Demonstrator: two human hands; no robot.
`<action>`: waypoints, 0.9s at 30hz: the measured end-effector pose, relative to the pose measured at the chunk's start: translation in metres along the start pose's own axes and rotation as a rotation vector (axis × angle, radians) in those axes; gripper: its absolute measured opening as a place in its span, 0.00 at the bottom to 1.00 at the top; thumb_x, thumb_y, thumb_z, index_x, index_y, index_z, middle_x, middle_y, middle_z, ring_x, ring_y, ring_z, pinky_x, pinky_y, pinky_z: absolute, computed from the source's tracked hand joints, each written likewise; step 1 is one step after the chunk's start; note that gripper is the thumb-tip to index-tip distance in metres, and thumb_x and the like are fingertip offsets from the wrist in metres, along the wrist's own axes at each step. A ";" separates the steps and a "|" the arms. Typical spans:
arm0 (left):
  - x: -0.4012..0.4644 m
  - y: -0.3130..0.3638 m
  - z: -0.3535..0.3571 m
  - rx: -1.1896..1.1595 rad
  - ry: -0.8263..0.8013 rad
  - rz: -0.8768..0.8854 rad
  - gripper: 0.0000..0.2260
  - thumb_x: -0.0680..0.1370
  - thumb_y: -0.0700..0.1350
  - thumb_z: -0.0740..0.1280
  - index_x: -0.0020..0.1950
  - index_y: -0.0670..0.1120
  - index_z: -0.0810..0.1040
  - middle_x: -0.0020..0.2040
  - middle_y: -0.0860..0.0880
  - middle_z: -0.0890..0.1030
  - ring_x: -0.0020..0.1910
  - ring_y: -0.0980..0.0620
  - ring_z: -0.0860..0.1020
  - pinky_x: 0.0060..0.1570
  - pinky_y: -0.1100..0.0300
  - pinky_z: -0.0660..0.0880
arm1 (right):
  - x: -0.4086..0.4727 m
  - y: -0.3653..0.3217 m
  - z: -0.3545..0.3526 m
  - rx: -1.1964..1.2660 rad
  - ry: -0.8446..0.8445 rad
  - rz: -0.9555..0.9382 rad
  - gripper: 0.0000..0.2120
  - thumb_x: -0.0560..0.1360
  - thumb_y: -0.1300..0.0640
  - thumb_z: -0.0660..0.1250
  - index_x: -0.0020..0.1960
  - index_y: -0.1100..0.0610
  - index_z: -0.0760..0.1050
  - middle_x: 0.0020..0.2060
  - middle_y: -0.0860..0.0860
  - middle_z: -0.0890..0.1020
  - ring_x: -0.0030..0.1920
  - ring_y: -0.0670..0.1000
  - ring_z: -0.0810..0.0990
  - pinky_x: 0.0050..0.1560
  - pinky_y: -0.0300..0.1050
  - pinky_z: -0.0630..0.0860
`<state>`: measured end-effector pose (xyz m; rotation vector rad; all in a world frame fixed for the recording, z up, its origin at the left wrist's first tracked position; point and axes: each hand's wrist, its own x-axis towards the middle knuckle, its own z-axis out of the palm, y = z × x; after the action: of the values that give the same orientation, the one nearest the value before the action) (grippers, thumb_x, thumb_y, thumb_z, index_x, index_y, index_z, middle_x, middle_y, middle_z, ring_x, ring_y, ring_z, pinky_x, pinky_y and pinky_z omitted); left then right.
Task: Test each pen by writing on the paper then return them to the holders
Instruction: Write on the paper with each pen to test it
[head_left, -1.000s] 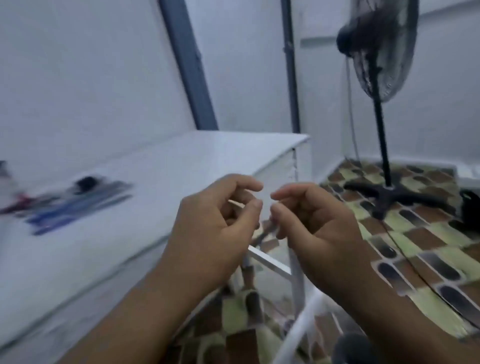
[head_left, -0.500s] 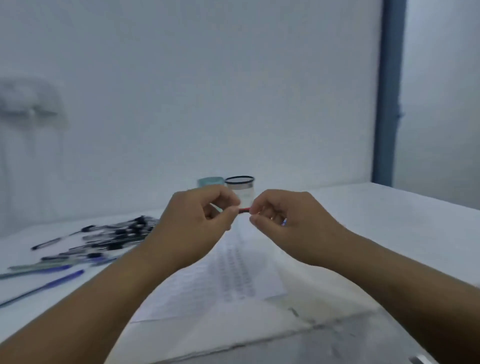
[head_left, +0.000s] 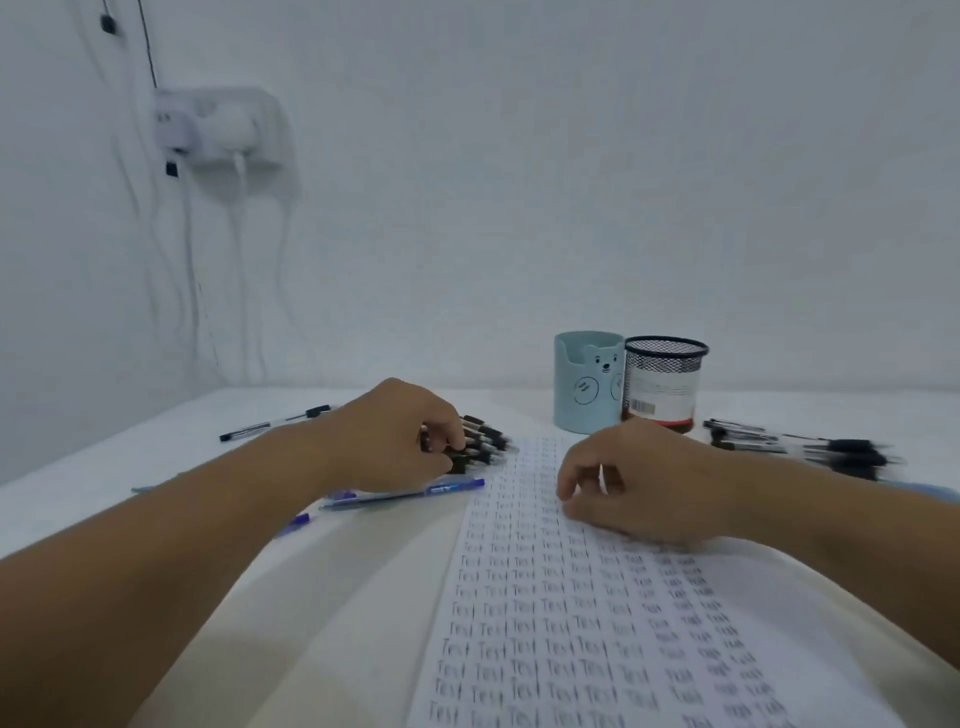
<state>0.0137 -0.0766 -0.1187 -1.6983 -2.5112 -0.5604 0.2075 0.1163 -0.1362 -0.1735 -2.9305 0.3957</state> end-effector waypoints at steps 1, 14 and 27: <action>0.006 -0.001 0.001 0.007 -0.028 0.009 0.07 0.75 0.42 0.71 0.51 0.53 0.84 0.44 0.57 0.81 0.39 0.67 0.75 0.39 0.73 0.70 | 0.000 0.003 0.003 0.039 0.022 -0.004 0.02 0.76 0.47 0.70 0.47 0.44 0.81 0.37 0.40 0.81 0.37 0.37 0.76 0.38 0.33 0.72; 0.022 -0.014 0.009 0.091 -0.017 0.179 0.09 0.75 0.44 0.73 0.50 0.58 0.86 0.42 0.60 0.80 0.43 0.67 0.75 0.41 0.73 0.67 | -0.008 0.010 0.015 0.052 0.125 -0.095 0.03 0.78 0.48 0.68 0.49 0.44 0.80 0.40 0.43 0.78 0.42 0.40 0.74 0.44 0.31 0.70; 0.014 -0.006 0.018 -0.034 0.229 0.179 0.06 0.78 0.44 0.71 0.46 0.56 0.82 0.41 0.65 0.81 0.36 0.55 0.75 0.38 0.69 0.70 | -0.012 0.006 0.014 0.034 0.127 -0.074 0.03 0.78 0.47 0.68 0.50 0.44 0.80 0.42 0.39 0.77 0.41 0.41 0.74 0.43 0.32 0.70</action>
<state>0.0058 -0.0603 -0.1332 -1.7365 -2.1802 -0.7384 0.2167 0.1172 -0.1535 -0.0821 -2.7942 0.4071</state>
